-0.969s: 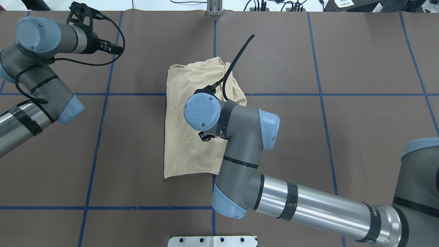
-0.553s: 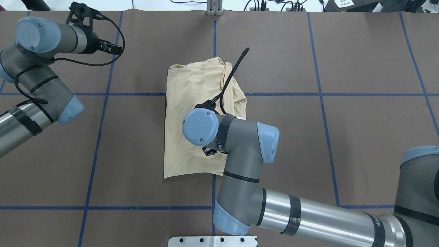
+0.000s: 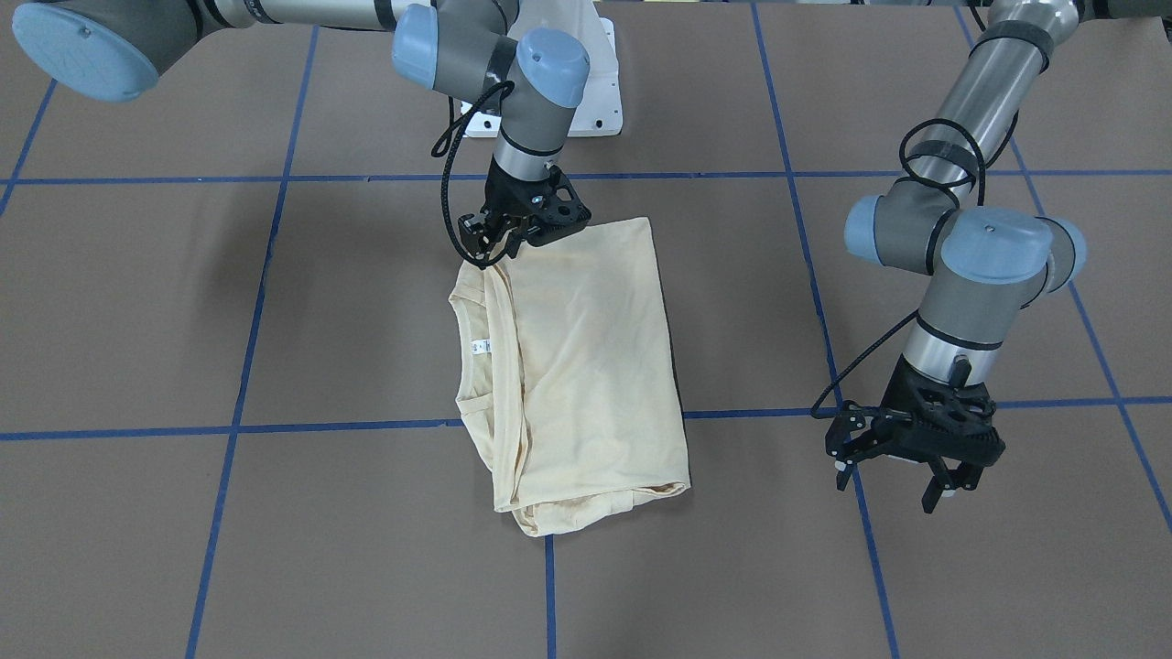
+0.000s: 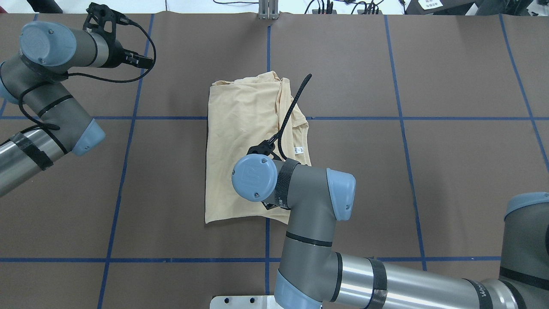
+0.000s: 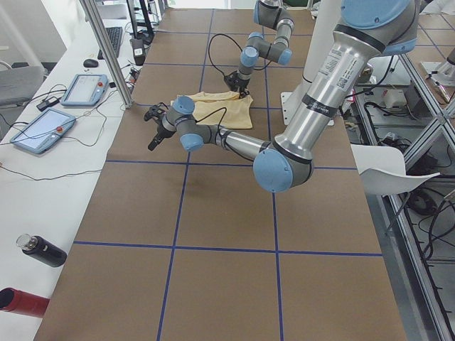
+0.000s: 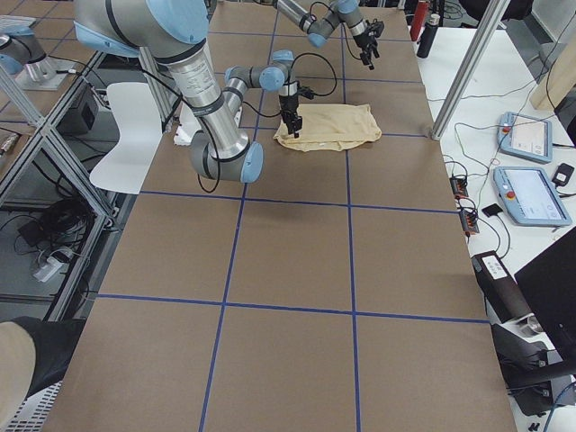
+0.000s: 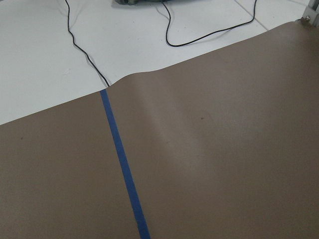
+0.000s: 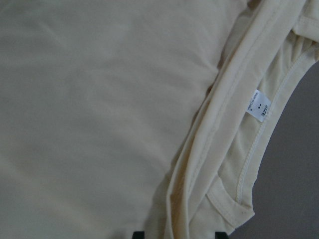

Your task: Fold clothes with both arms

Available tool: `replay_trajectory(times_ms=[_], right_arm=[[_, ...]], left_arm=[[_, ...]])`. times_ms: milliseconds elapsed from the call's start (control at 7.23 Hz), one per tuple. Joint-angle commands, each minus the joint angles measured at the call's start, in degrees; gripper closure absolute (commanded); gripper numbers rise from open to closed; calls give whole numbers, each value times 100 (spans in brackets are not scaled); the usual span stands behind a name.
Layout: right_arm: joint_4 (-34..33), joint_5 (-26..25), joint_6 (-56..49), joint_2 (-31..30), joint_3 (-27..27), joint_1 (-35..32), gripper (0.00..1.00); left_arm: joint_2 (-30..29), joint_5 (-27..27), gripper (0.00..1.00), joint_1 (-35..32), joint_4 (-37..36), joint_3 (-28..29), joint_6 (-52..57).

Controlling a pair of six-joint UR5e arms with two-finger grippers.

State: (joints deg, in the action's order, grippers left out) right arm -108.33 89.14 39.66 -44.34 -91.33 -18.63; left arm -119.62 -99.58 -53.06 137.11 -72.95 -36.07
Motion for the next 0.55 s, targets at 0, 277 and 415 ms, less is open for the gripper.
replay_trajectory(times_ms=[0, 277, 415], right_arm=[[14, -117, -178, -31, 19, 26, 46], [22, -125, -178, -57, 10, 26, 90], [22, -125, -178, -92, -42, 26, 100]], left_arm=[[0, 0, 0, 6, 0, 0, 3], [0, 0, 0, 6, 0, 0, 3], [-9, 0, 0, 6, 0, 0, 3]])
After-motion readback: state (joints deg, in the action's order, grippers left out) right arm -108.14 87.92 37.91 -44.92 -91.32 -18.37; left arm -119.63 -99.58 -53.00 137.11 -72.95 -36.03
